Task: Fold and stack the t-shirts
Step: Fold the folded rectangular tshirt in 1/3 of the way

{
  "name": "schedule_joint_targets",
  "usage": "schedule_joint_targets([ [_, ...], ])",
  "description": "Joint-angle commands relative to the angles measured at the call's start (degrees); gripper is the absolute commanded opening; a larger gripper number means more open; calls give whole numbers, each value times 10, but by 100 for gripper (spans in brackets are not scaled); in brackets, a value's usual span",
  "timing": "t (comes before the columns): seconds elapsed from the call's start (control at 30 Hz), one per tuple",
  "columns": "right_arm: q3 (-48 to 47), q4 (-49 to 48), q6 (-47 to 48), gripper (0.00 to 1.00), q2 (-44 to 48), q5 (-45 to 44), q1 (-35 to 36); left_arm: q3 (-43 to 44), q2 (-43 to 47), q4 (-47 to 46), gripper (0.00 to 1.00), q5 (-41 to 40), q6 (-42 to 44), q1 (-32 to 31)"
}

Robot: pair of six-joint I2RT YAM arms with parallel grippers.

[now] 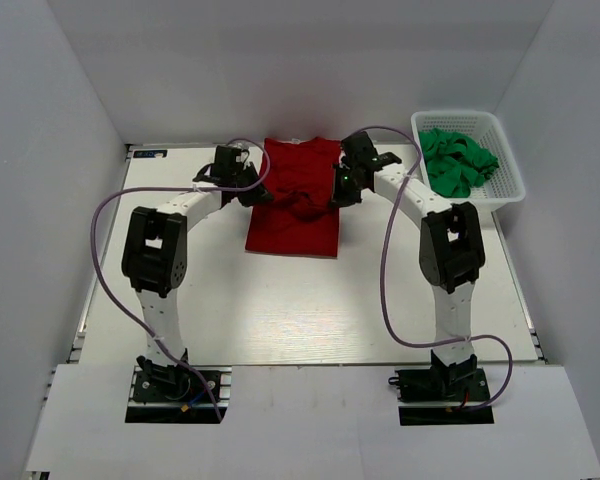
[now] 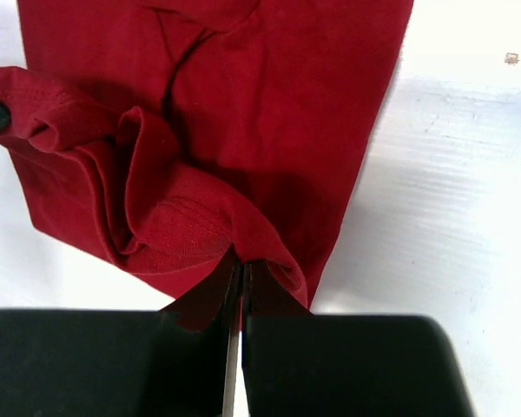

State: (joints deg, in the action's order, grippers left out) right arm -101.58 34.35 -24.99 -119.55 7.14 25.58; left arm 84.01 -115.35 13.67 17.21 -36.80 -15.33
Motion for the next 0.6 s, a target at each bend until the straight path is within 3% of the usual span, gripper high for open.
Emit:
schedule_joint_targets([
  [0.0,-28,-31,1,0,-14,28,-12,14,4,-46,4,34,16,6],
  [0.17,-52,-61,0,11,-53,50,-28,28,-35,-69,12,4,6,19],
  [0.2,-61,-65,0,18,-62,49,-30,52,-41,-59,18,-17,6,19],
  [0.23,-70,-68,6,24,-67,47,-34,69,-46,-51,53,-30,6,24],
  [0.27,-101,-67,22,50,-74,49,-39,101,-57,-34,81,-48,6,29],
  [0.3,-113,-62,34,66,-78,55,-41,119,-57,-22,100,-48,11,29],
  [0.33,-124,-55,38,90,-83,60,-43,136,-64,-8,100,-48,11,29],
  [0.47,-106,-52,75,90,-33,60,-41,154,-40,29,100,-26,40,35],
  [0.57,20,-88,71,90,38,79,-41,70,17,35,100,-20,54,35],
])
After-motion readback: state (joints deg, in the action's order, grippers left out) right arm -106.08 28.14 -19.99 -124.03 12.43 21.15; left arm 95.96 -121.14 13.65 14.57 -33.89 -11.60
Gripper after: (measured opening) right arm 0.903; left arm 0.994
